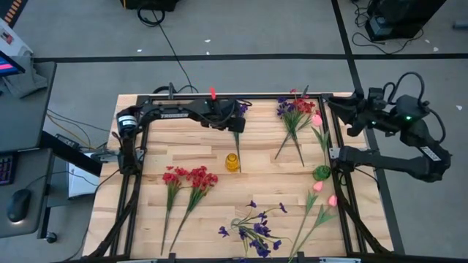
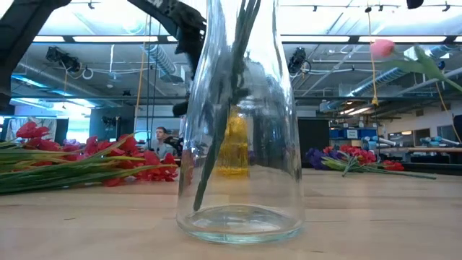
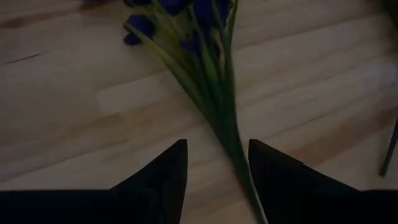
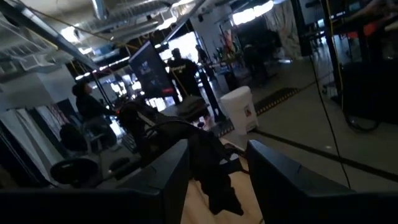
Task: Sort flowers into vase by color
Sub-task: Put the left purple flower into the yellow vase
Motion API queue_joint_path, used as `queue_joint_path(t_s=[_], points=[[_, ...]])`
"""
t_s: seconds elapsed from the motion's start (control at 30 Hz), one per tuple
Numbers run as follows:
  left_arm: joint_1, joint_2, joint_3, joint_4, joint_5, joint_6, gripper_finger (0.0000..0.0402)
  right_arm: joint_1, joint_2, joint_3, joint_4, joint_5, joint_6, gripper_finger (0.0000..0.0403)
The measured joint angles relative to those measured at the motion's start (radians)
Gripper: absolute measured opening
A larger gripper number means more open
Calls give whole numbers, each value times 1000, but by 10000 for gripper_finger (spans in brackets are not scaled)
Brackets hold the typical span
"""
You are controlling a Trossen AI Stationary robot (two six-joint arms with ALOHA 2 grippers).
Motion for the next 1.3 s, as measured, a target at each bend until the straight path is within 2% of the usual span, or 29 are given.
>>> queue_joint_path(t_s=[0.37,0.6,0.9,1.3], points=[[1,83,-1,62,-7,-2,174,0,32,0,12,3,2,171],[2,108,1,174,-29,-6,174,0,32,0,32,7,23,171],[0,159,0,184,-17,-25,174,0,32,0,77,4,29,171],[-1,177,0,112,-118,-19,174,0,32,0,108,8,55,171]])
